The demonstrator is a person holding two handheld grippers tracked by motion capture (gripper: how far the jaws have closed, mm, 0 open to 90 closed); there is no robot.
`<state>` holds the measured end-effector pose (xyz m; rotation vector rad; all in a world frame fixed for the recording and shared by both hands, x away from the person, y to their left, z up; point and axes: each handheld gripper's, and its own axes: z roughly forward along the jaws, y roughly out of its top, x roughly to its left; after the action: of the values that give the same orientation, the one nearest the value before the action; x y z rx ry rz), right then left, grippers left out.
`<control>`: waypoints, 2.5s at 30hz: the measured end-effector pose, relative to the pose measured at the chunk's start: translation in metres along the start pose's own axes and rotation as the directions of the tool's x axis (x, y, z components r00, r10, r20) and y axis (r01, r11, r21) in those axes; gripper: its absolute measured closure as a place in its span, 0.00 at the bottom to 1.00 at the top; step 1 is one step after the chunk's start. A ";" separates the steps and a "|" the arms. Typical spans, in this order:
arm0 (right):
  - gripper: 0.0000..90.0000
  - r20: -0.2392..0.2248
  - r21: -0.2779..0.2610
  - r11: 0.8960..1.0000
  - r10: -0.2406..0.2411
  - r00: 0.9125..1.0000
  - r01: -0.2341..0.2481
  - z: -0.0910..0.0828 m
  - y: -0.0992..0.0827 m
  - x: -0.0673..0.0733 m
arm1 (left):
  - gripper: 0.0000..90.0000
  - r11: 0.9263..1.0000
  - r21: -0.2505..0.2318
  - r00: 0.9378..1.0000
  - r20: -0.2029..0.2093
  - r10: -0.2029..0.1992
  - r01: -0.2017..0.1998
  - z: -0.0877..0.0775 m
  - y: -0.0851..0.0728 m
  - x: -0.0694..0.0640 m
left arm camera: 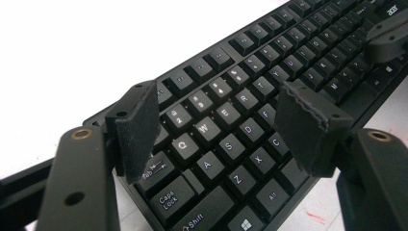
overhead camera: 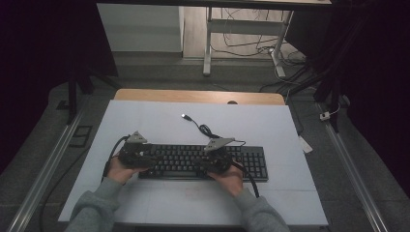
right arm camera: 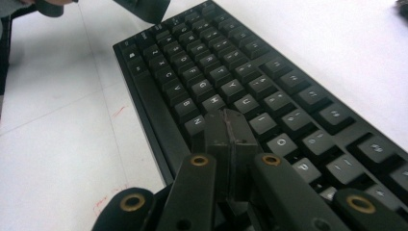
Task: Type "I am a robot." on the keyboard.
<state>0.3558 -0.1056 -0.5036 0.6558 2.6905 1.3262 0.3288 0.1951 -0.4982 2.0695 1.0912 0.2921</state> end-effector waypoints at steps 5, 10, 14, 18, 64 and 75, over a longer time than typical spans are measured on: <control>1.00 -0.002 0.024 1.000 0.000 1.000 0.000 0.010 0.000 0.003 | 0.36 1.000 0.002 1.000 0.000 0.004 -0.004 0.001 0.000 -0.001; 1.00 -0.005 0.036 0.999 -0.010 1.000 0.010 0.016 0.000 0.006 | 0.36 1.000 0.004 1.000 0.000 0.005 -0.005 0.001 0.000 -0.001; 1.00 -0.004 0.041 0.999 -0.015 1.000 0.015 0.019 0.000 0.007 | 0.36 1.000 0.006 1.000 0.001 0.006 -0.006 0.001 0.000 -0.001; 1.00 -0.004 0.046 0.999 -0.018 1.000 0.018 0.021 0.000 0.007 | 0.36 1.000 0.011 1.000 0.001 0.011 -0.011 0.001 0.000 -0.001; 0.93 0.074 -0.055 0.998 0.030 0.997 -0.026 -0.023 -0.008 -0.013 | 0.36 1.000 0.011 1.000 -0.012 0.017 -0.017 0.000 0.000 -0.001; 0.63 0.154 -0.089 0.994 0.075 0.985 -0.062 -0.045 -0.023 -0.024 | 0.36 1.000 0.012 1.000 -0.010 0.019 -0.019 0.000 0.000 -0.001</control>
<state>0.3582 -0.1613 -0.4960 0.8143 2.4958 1.3342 0.3279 0.1949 -0.4981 2.0919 1.0821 0.3073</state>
